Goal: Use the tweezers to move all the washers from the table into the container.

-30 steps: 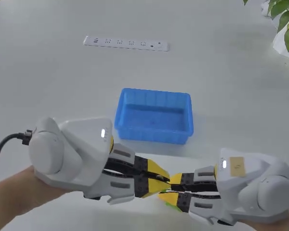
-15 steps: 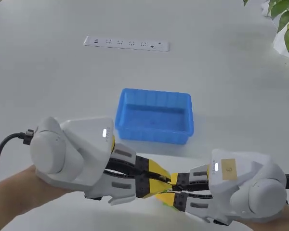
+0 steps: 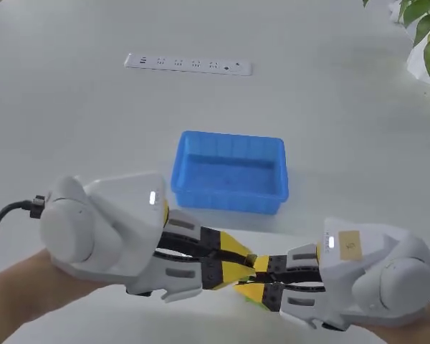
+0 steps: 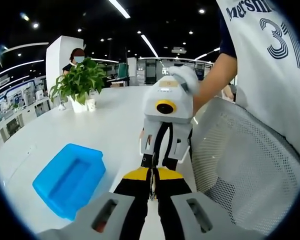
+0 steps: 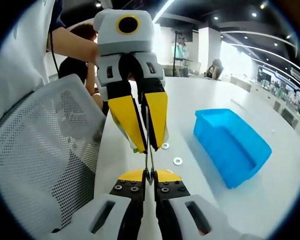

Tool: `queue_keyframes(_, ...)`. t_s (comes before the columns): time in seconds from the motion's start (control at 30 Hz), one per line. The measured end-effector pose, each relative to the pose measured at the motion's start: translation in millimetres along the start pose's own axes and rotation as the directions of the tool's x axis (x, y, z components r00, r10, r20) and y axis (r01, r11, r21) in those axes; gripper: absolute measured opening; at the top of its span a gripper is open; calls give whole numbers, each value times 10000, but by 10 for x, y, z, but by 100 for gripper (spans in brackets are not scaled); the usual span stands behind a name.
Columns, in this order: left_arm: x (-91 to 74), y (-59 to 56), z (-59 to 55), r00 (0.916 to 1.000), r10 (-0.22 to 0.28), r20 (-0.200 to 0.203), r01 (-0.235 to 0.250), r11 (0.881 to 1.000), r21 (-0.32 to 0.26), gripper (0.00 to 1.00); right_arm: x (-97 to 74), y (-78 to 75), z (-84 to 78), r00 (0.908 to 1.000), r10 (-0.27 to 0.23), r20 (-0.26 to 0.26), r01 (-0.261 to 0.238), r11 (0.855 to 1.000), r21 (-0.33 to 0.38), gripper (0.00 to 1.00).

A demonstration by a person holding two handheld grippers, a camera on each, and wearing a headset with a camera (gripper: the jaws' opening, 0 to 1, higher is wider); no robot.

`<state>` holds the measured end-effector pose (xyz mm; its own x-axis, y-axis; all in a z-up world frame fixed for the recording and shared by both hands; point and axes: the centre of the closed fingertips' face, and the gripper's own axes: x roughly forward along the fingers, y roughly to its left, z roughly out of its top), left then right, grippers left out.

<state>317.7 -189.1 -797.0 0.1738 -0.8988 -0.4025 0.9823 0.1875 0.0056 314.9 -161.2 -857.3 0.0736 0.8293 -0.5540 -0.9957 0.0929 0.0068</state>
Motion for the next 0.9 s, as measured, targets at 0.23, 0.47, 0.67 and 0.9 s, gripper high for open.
queue_keyframes(0.23, -5, -29, 38, 9999, -98, 108, 93, 9991, 404, 6, -3, 8, -3, 10000, 16, 7, -16, 10000, 56, 7)
queue_keyframes(0.47, -19, -46, 161, 9992, -263, 312, 243, 9979, 603, 5, -70, -5, 100, 9998, -125, 153, 120, 9994, 328, 8)
queue_keyframes(0.67, -14, -31, 216, 9980, -286, 565, 258, 9984, 504, 4, -147, -44, 95, 9987, -449, 229, 434, 9971, 625, 8)
queue_keyframes(0.9, 67, 5, 315, 9953, -240, 943, 210, 9993, 322, 4, -289, -118, 53, 9939, -1059, 295, 1028, 9904, 922, 9)
